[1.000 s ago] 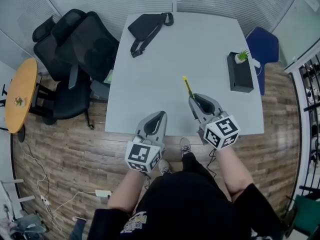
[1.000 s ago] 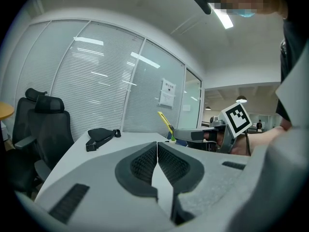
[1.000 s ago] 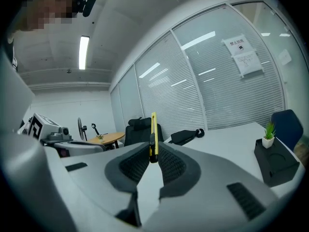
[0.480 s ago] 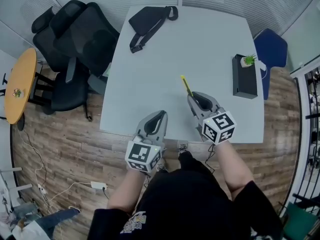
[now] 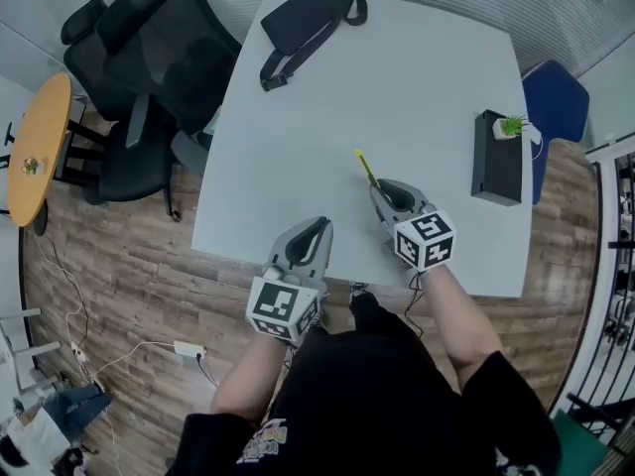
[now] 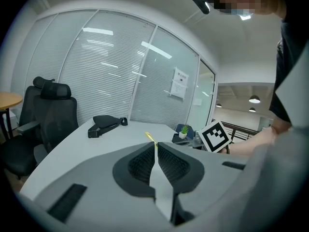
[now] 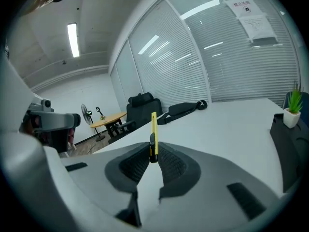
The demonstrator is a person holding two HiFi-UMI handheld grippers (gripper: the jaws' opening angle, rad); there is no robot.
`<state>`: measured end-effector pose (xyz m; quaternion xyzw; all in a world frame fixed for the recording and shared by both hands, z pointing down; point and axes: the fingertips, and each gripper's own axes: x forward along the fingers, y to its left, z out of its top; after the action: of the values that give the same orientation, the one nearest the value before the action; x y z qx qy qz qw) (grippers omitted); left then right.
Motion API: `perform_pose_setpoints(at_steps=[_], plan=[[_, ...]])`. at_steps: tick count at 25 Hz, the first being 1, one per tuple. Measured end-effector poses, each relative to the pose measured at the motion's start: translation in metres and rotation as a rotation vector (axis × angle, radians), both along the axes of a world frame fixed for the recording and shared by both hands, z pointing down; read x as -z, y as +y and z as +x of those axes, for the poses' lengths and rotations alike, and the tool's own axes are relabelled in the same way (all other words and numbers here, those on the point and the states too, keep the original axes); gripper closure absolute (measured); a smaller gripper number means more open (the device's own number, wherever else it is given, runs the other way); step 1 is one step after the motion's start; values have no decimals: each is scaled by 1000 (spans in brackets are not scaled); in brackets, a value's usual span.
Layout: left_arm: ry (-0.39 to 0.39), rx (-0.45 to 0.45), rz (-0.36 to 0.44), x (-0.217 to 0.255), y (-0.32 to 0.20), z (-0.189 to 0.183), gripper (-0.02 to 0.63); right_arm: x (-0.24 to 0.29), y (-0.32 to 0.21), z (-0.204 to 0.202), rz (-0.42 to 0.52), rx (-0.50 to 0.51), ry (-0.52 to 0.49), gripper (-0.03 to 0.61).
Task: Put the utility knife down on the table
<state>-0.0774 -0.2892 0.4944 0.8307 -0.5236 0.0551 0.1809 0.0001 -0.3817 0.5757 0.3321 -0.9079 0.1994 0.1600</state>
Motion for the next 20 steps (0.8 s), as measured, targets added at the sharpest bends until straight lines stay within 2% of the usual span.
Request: perform_pose_setpoints(at_steps=[20], plan=[[24, 37, -81, -34, -15, -12, 606, -130, -14, -11, -205, 93, 247, 520]])
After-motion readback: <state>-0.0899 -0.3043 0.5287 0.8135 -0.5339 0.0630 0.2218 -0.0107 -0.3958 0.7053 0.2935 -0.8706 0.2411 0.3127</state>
